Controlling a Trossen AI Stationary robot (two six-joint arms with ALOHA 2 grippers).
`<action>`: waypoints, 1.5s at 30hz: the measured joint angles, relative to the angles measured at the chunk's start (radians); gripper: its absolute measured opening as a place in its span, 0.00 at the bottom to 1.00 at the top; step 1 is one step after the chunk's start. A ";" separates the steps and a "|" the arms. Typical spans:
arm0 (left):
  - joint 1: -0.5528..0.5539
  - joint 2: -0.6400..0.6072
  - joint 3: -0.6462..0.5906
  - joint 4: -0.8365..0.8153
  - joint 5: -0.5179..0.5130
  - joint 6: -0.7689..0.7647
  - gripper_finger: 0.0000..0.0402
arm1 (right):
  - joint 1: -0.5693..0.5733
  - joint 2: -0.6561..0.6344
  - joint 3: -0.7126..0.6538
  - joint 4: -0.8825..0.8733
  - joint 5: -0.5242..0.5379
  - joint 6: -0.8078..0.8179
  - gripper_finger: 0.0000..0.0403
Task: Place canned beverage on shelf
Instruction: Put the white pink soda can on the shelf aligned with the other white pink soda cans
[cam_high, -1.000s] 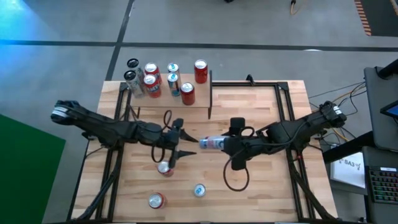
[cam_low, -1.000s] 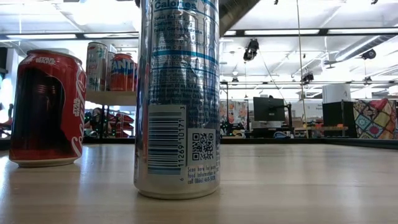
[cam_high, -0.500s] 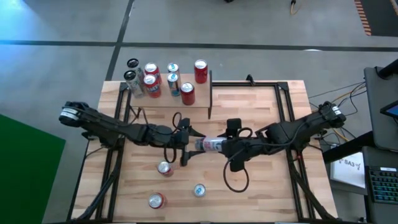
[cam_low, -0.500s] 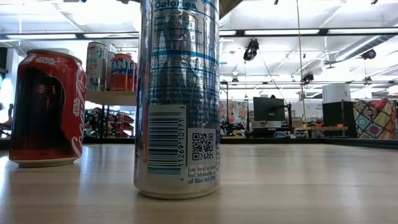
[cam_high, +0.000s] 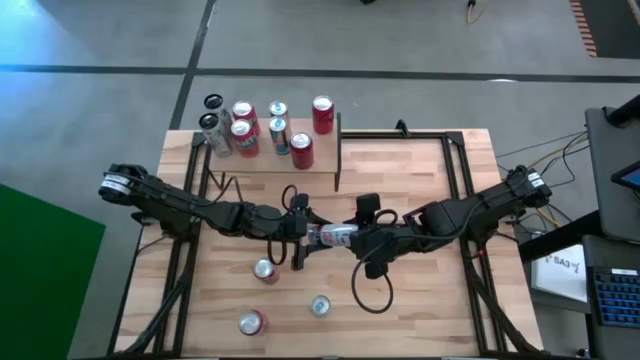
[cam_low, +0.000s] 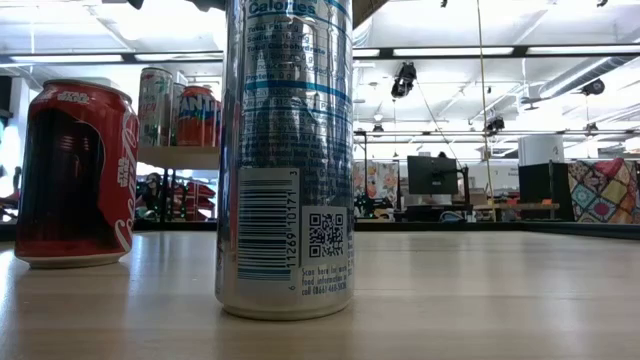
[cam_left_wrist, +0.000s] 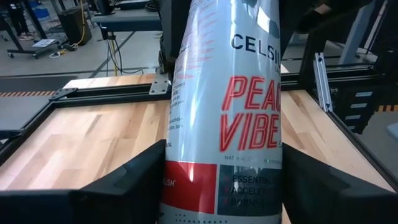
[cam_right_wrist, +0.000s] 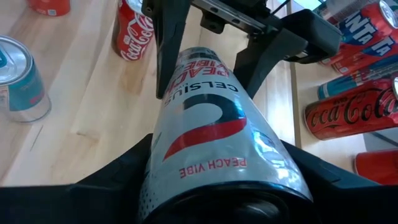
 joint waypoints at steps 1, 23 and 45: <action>0.000 0.000 0.000 0.000 0.000 -0.001 0.59 | 0.000 0.000 0.000 0.000 -0.002 -0.002 0.60; -0.020 -0.008 -0.049 0.127 -0.064 -0.039 0.58 | 0.000 -0.085 0.000 0.033 -0.006 -0.015 0.76; -0.161 -0.356 -0.286 0.281 -0.385 0.116 0.59 | -0.189 -0.296 -0.218 0.507 -0.148 -0.156 0.77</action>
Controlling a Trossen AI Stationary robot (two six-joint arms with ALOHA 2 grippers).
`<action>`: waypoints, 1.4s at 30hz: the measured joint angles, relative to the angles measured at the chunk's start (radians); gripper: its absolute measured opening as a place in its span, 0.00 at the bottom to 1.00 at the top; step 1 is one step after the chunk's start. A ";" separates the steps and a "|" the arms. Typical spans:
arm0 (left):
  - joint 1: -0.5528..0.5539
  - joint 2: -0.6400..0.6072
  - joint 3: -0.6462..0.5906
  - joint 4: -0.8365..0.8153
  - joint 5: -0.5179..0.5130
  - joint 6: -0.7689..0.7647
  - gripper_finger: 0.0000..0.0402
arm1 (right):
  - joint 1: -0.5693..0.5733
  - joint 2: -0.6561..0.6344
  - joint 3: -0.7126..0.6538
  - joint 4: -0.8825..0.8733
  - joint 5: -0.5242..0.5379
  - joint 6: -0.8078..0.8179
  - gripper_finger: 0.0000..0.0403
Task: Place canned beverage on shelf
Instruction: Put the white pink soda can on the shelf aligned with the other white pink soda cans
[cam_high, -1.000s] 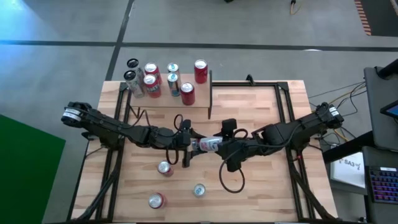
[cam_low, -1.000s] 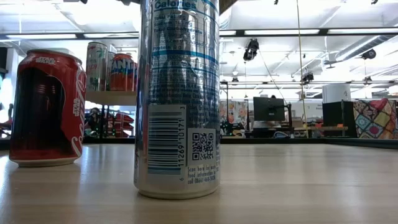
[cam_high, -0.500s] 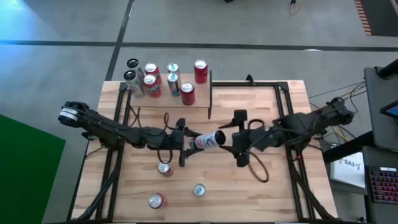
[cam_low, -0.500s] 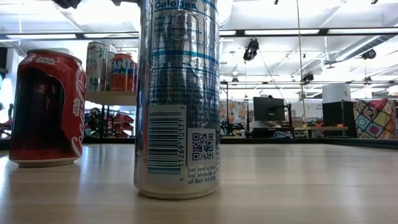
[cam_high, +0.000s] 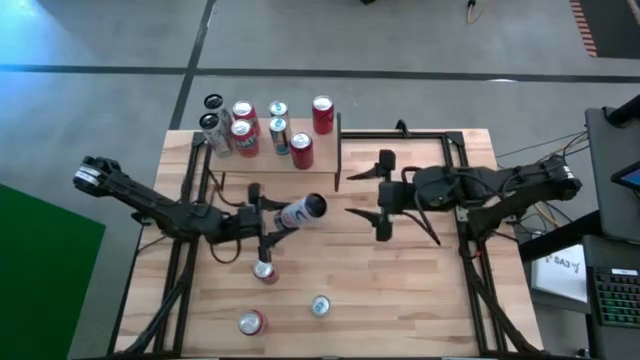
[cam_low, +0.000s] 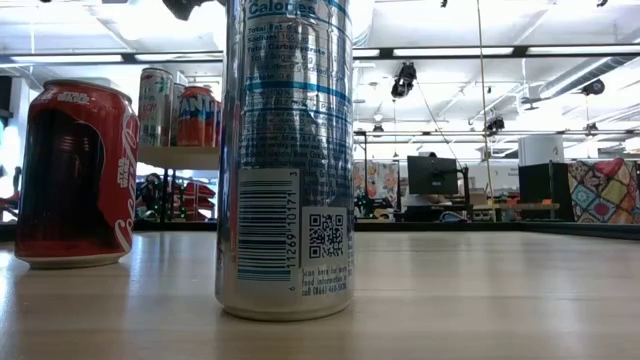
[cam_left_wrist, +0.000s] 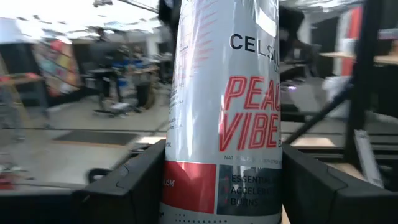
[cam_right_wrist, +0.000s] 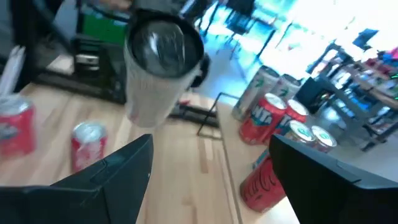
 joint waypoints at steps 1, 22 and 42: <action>-0.008 -0.014 -0.006 0.000 -0.033 0.015 0.59 | -0.009 -0.005 -0.047 0.070 0.000 0.001 0.77; -0.031 -0.042 -0.026 0.030 -0.209 0.217 0.61 | -0.090 0.293 -0.416 1.271 -0.198 0.198 0.77; -0.031 -0.040 -0.026 0.046 -0.268 0.245 0.61 | -0.163 0.410 -0.268 1.276 -0.363 0.313 0.77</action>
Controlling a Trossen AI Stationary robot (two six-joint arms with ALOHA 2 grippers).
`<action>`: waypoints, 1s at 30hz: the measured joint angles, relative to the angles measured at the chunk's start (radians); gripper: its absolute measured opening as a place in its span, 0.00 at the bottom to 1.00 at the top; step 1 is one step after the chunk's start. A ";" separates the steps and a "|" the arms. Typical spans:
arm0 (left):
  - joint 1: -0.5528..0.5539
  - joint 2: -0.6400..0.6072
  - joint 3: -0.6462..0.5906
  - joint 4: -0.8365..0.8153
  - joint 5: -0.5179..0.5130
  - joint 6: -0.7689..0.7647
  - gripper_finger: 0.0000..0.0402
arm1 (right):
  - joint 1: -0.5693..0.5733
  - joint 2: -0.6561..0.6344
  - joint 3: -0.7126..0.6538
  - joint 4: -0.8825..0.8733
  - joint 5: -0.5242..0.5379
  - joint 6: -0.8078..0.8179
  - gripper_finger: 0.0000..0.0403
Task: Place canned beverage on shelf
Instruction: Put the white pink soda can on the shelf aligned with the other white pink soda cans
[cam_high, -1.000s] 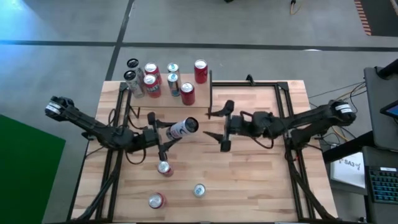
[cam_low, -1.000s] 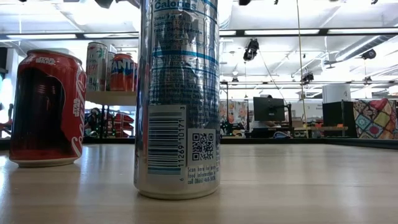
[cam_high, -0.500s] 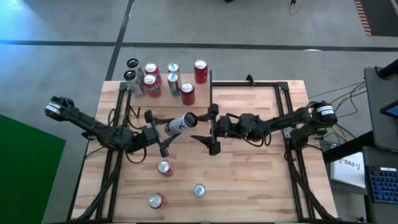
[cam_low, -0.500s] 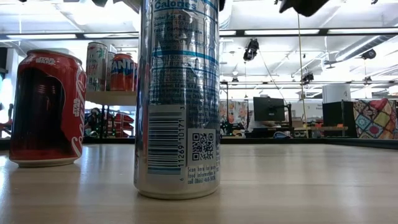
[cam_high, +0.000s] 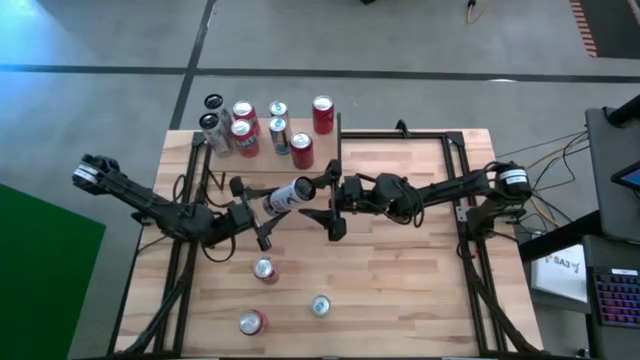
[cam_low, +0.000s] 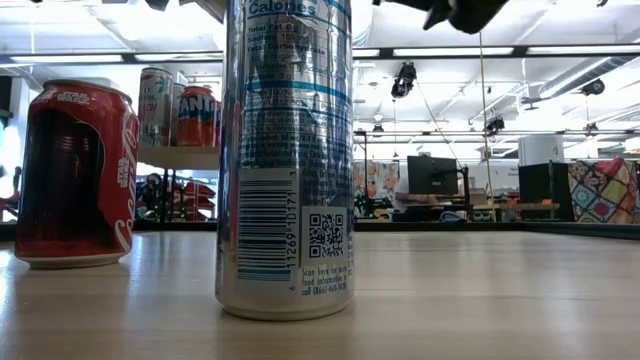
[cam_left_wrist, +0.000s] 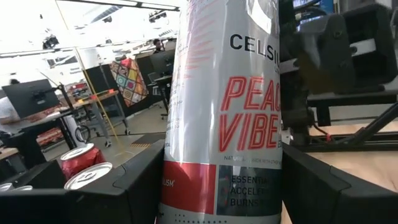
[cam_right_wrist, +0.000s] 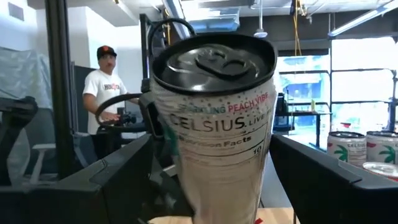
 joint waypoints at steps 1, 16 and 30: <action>0.000 0.002 0.000 0.006 0.004 -0.001 0.61 | 0.000 0.013 0.014 0.001 0.003 -0.011 0.77; 0.000 0.002 0.000 0.013 0.007 -0.001 0.69 | -0.002 0.118 0.144 0.003 0.008 -0.120 0.60; -0.013 -0.073 0.000 -0.033 -0.002 -0.002 0.77 | -0.027 0.049 0.144 -0.125 0.007 -0.108 0.58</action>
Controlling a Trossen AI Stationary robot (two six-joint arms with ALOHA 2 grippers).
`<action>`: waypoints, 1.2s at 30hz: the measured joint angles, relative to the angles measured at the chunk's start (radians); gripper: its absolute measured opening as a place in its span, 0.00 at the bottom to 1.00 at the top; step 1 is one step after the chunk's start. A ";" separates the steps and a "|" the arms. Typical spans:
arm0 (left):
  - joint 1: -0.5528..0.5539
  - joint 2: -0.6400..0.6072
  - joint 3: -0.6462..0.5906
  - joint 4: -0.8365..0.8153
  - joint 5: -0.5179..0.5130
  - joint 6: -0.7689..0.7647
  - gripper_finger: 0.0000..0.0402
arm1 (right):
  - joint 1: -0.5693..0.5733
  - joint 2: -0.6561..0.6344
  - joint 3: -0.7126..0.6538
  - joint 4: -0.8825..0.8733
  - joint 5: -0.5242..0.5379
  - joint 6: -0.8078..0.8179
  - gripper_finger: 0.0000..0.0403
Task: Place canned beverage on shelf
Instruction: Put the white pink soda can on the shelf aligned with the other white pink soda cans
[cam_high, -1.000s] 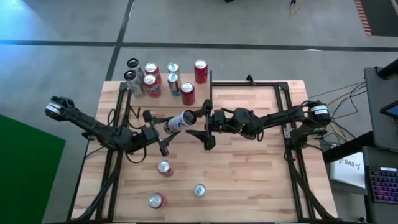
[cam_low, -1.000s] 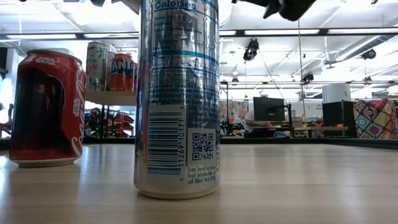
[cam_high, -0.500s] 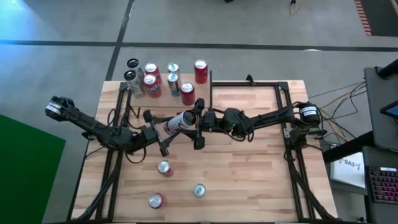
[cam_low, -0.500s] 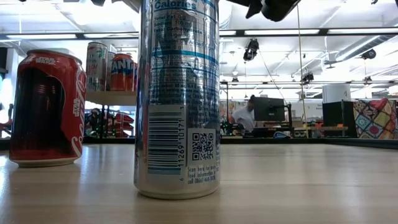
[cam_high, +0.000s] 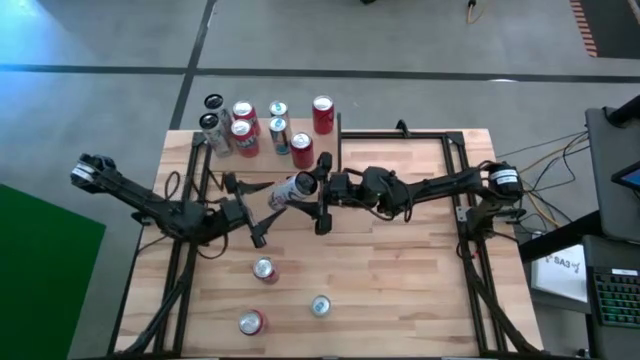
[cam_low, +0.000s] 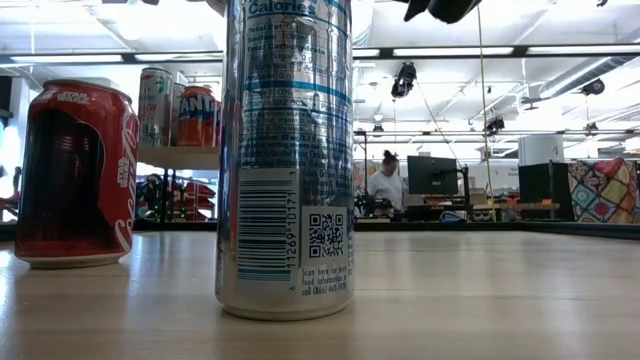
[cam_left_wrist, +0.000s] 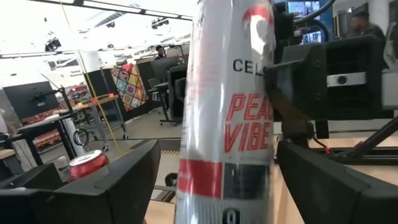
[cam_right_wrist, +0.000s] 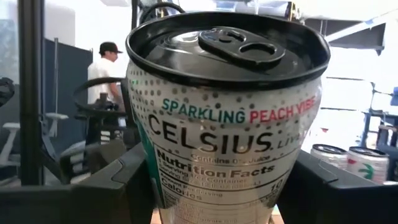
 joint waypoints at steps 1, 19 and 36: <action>-0.006 -0.018 0.000 -0.015 -0.002 0.000 0.77 | -0.005 -0.010 0.000 -0.022 0.000 0.000 0.58; -0.039 -0.441 0.000 -0.329 -0.210 0.015 0.77 | -0.107 0.077 0.333 -0.533 0.001 -0.099 0.58; -0.039 -0.699 0.000 -0.492 -0.211 0.056 0.72 | -0.198 0.338 0.668 -0.649 -0.148 -0.119 0.58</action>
